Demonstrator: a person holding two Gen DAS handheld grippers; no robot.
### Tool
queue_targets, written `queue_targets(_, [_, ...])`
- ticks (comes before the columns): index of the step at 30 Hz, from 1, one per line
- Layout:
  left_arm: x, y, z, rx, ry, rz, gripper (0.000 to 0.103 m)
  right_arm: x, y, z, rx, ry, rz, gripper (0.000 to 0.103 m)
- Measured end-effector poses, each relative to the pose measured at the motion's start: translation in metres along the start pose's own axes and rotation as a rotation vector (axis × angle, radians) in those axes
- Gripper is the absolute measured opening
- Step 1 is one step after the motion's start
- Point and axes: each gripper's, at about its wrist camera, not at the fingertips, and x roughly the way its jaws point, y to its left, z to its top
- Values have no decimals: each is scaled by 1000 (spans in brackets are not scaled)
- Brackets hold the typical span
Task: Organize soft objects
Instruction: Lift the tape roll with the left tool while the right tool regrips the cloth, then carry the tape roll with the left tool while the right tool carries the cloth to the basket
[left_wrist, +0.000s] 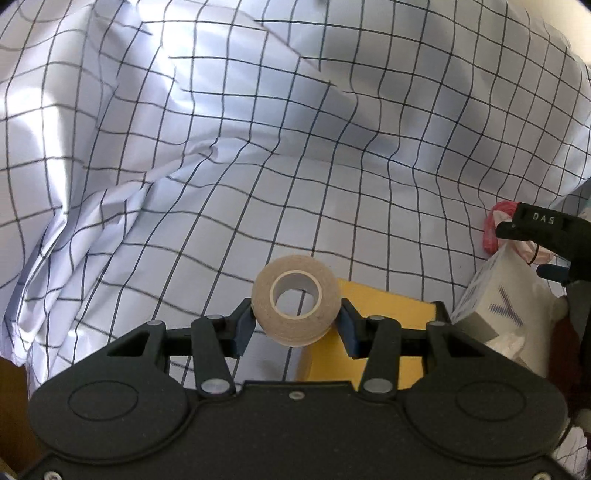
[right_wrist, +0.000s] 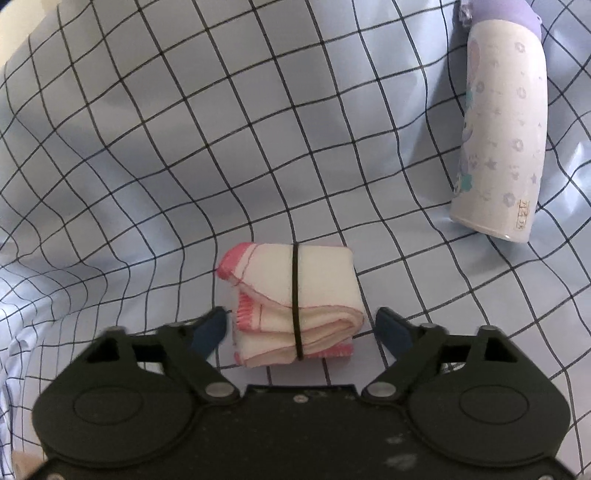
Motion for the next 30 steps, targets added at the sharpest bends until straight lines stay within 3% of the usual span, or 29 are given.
queue_targets(4, [-4,9,-2,-18,-2,-11,47,-3,12,-3,-84,-26,-5,65])
queue_targets(8, [-12,19,-2,-39,-22,-9,47,-14,10,-6,-77,-94,10,65])
queue_targets(15, [-26,42,-8,-67,-39,24,47,-9,15,2,-106,-44,11,65])
queue_targets(17, [-29,48,-11,-77,-38,34,47,-16,22,3,-125,-68,10,65])
queue_targets(23, [-37,54,-22,-102,-30,35,47,-49,68,6,-258,-88,147,66])
queue_targets(30, [-47,52,-35,-120,-26,37,47,-76,136,-37,-493,-33,337,66])
